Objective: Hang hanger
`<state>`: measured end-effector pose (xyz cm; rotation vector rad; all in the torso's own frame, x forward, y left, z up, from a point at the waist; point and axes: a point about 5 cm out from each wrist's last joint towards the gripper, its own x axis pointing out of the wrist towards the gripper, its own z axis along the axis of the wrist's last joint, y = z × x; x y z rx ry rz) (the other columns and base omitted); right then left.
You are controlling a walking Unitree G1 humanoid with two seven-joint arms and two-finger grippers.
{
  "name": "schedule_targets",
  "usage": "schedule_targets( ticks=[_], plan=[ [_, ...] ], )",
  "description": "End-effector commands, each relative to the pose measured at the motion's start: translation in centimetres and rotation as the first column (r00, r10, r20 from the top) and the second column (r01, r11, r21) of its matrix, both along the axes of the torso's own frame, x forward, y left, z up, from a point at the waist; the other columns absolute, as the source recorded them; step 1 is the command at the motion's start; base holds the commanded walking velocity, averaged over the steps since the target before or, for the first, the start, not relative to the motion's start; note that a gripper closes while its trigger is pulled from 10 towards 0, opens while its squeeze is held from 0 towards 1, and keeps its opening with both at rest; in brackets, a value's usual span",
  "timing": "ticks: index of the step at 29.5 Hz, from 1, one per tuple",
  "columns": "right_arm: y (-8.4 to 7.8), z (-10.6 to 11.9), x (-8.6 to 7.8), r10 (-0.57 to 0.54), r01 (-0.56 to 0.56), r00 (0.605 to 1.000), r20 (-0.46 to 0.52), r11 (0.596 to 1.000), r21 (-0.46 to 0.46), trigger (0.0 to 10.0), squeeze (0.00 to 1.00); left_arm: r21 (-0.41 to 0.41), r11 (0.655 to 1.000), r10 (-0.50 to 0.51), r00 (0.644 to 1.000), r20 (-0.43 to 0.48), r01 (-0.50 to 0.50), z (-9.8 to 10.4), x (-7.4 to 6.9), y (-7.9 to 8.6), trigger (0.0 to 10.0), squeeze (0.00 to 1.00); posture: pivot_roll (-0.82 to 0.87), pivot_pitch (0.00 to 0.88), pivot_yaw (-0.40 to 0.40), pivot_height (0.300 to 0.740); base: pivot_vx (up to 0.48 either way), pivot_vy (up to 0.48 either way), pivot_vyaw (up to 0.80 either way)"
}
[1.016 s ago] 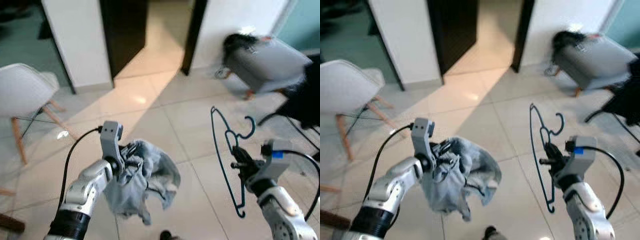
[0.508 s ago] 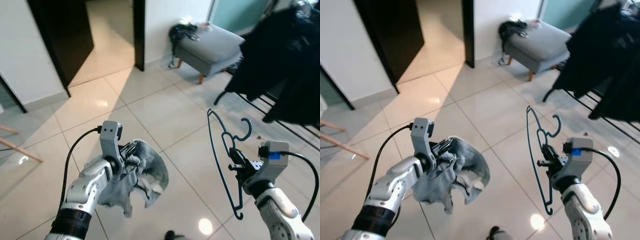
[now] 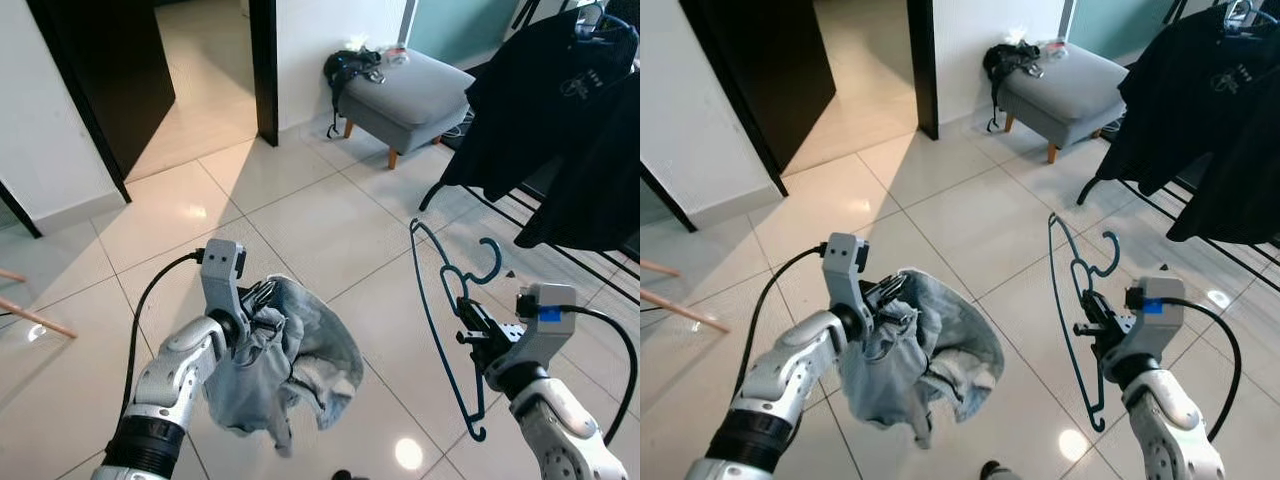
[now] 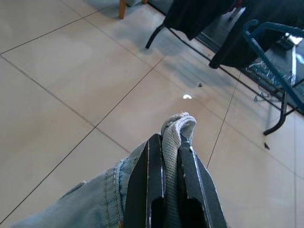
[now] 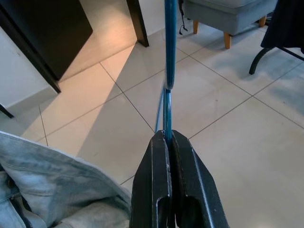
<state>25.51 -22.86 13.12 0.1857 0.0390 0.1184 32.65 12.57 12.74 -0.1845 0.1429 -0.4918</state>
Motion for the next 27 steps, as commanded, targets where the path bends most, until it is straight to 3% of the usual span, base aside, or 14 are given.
schedule_targets(
  ticks=[1,13,18,20,21,24,26,27],
  plan=[
    [0.2,-0.2,-0.2,0.007,-0.007,1.000,-0.009,1.000,-0.001,10.0,0.00,0.003,1.000,0.001,1.000,0.012,-0.001,0.0,0.0,0.2,10.0,0.00,-0.03,0.176,0.000,0.740,0.251,0.000,-0.80],
    [0.2,-0.1,-0.1,0.012,-0.012,1.000,0.003,1.000,0.015,10.0,0.00,0.003,1.000,-0.025,0.999,0.036,0.025,0.4,0.1,0.1,10.0,0.00,-0.04,0.191,-0.001,0.740,0.229,0.000,-0.80],
    [0.3,0.1,-0.1,0.017,-0.017,1.000,0.010,1.000,0.015,10.0,0.00,0.063,0.996,-0.071,0.993,0.094,0.065,1.1,0.2,0.0,10.0,0.00,-0.04,0.192,-0.002,0.740,0.000,0.000,-0.80],
    [0.4,0.3,-0.1,0.039,-0.040,0.999,0.025,0.999,0.012,10.0,0.00,0.169,0.982,-0.114,0.981,0.157,0.087,2.0,0.5,-0.2,10.0,0.00,-0.05,0.189,-0.001,0.740,0.000,0.000,-0.80],
    [0.4,0.3,-0.1,0.039,-0.040,0.999,0.025,0.999,0.012,10.0,0.00,0.169,0.982,-0.114,0.981,0.157,0.087,2.0,0.5,-0.2,10.0,0.00,-0.05,0.189,-0.001,0.740,0.000,0.000,-0.80],
    [0.0,1.8,-1.0,0.150,-0.152,0.983,0.105,0.988,0.011,10.0,0.00,0.213,0.975,-0.111,0.963,0.247,0.058,5.4,1.9,0.3,10.0,0.00,-0.05,0.190,-0.003,0.740,0.000,0.000,-0.18],
    [0.0,1.8,-1.0,0.150,-0.152,0.983,0.105,0.988,0.011,10.0,0.00,0.213,0.975,-0.111,0.963,0.247,0.058,5.4,1.9,0.3,10.0,0.00,-0.05,0.190,-0.003,0.740,0.000,0.000,0.00],
    [-0.5,2.4,-1.4,0.177,-0.179,0.976,0.126,0.984,0.006,10.0,0.00,0.219,0.975,-0.103,0.956,0.274,0.043,6.6,2.4,0.7,10.0,0.00,-0.05,0.190,-0.002,0.740,0.000,0.000,0.00]
  ],
)
